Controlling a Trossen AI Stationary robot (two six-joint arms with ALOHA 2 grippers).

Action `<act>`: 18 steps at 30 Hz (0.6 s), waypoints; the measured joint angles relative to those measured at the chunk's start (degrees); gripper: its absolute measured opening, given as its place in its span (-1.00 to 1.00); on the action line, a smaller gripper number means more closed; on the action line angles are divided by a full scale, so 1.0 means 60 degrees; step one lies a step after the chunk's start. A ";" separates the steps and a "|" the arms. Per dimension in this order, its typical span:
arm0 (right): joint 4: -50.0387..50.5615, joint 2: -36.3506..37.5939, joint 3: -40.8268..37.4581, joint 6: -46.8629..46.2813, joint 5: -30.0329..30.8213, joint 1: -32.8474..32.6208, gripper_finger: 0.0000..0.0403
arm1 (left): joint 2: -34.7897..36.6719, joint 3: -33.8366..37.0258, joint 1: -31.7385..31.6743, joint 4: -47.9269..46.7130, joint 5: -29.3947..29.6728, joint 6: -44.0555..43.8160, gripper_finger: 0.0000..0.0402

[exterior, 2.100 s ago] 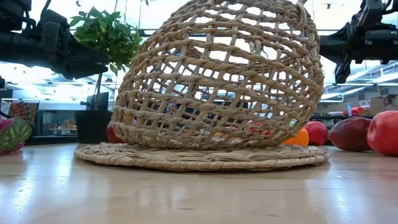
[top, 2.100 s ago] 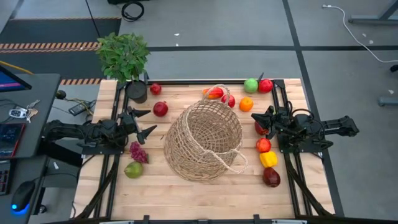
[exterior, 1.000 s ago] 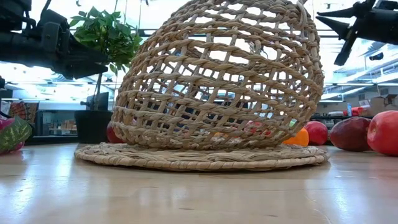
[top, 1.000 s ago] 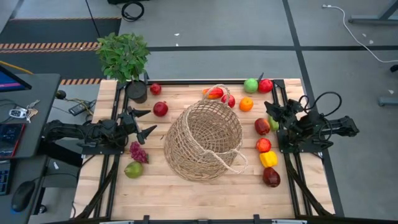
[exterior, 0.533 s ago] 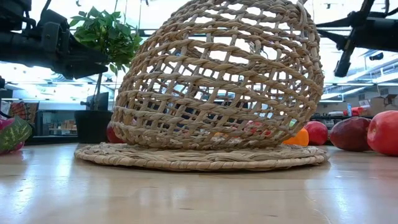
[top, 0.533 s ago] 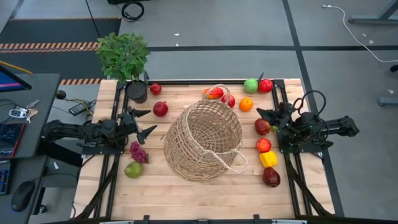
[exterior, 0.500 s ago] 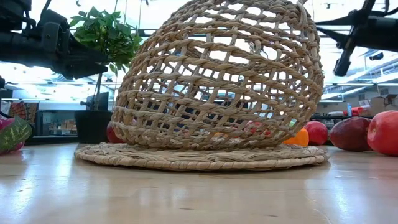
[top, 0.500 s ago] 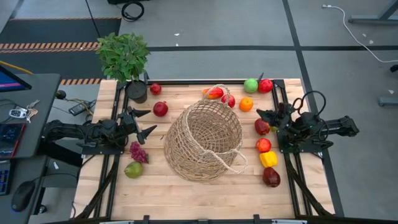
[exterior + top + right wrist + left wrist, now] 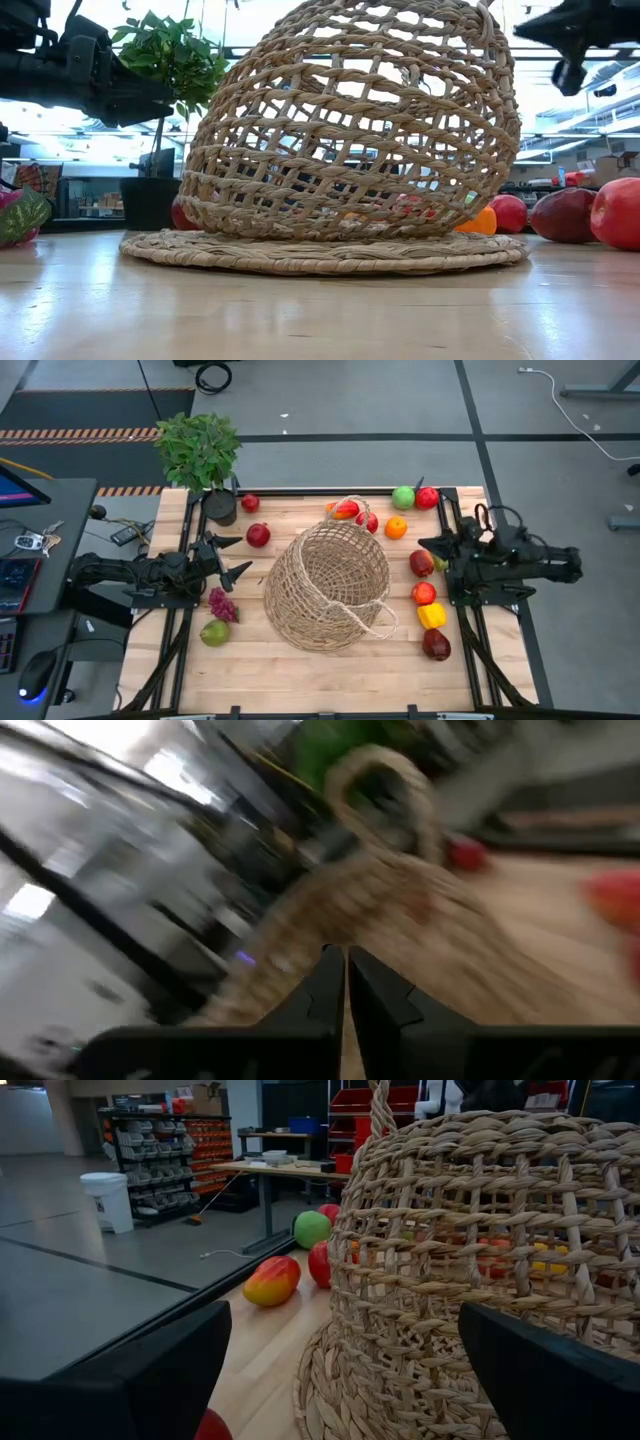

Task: Build produce basket
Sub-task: Put the orange into the brown basket

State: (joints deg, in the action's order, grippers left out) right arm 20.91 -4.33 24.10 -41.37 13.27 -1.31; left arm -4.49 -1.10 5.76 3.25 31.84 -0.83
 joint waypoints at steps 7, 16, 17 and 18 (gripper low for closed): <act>0.3905 -0.1019 0.1615 -0.0578 0.0129 0.0351 -0.88 | 0.0001 0.0000 0.0000 0.0004 -0.0001 -0.0002 0.98; 0.5654 -0.3055 0.2857 -0.0090 -0.0088 0.0441 -0.51 | 0.0002 -0.0002 -0.0002 0.0004 0.0000 0.0001 0.98; 0.5801 -0.3266 0.2922 -0.0026 -0.0092 0.0478 -0.43 | 0.0000 0.0000 0.0000 0.0004 0.0002 0.0001 0.98; 0.5902 -0.3456 0.2969 0.0020 -0.0146 0.0531 -0.33 | 0.0000 0.0000 -0.0003 0.0004 0.0001 -0.0001 0.98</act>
State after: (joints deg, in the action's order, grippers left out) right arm 56.33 -25.07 41.92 -41.25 12.39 1.88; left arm -4.49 -1.10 5.74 3.27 31.85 -0.84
